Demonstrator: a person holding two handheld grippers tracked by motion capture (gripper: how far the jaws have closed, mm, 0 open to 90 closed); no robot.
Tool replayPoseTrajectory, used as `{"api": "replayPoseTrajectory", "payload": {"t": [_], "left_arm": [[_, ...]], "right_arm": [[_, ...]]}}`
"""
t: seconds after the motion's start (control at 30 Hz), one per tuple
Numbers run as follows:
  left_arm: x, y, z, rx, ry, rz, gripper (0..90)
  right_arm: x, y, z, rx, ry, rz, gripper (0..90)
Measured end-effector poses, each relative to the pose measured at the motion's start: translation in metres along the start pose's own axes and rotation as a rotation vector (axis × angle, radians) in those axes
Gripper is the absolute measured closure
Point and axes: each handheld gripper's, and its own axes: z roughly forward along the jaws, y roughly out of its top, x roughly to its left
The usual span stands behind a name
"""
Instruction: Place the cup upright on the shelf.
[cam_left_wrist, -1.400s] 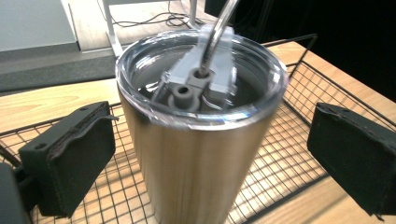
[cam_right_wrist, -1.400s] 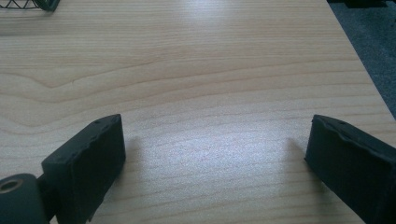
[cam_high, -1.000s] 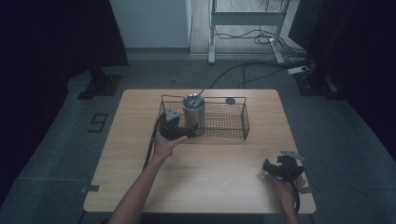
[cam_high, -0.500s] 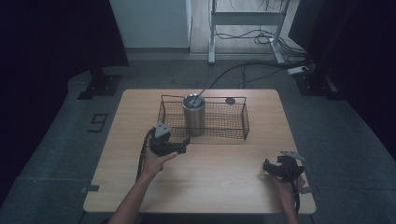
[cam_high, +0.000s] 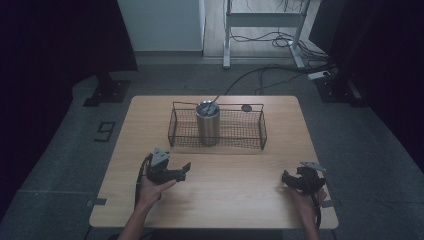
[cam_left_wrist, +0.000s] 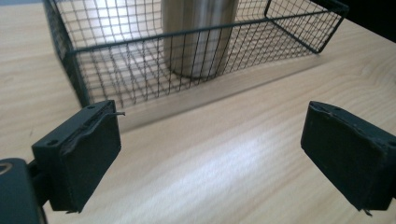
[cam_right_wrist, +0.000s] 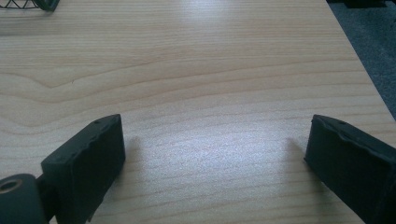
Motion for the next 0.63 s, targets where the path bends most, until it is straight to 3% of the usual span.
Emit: {"api": "replayPoseTrajectory", "payload": {"t": [0.3,0.63], "left_arm": [[0.011,-0.022,-0.016,0.023,-0.001,-0.01,5.7],[0.008,-0.029,-0.011,0.054,0.008,-0.003,7.4]], "right_arm": [[0.0,0.0,0.0,0.0,0.0,0.0,4.8],[0.0,0.0,0.0,0.0,0.0,0.0,4.8]]}}
